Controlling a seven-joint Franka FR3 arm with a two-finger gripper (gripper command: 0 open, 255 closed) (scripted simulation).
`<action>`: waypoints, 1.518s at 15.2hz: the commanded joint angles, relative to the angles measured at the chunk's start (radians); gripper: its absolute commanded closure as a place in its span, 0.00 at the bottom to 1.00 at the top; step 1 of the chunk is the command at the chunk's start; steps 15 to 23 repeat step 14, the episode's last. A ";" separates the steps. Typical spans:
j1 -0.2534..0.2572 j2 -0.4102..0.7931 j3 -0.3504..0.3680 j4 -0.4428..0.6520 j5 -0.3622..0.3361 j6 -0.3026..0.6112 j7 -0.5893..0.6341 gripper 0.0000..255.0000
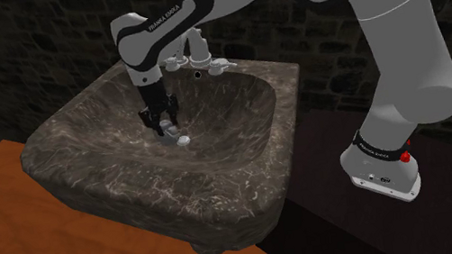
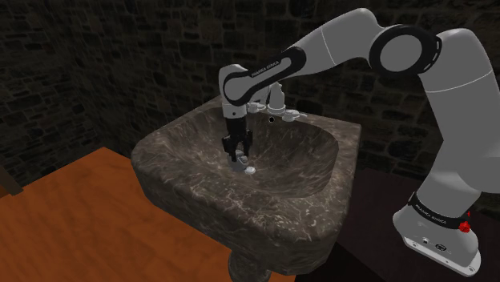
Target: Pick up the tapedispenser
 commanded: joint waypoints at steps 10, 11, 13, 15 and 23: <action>-0.004 -0.062 0.004 0.051 0.002 -0.111 0.018 1.00; -0.004 -0.067 0.004 0.057 0.002 -0.122 0.019 1.00; -0.005 -0.072 0.004 0.064 0.003 -0.134 0.021 1.00; -0.004 -0.072 0.004 0.064 0.003 -0.134 0.022 1.00; -0.004 -0.072 0.004 0.064 0.003 -0.134 0.022 1.00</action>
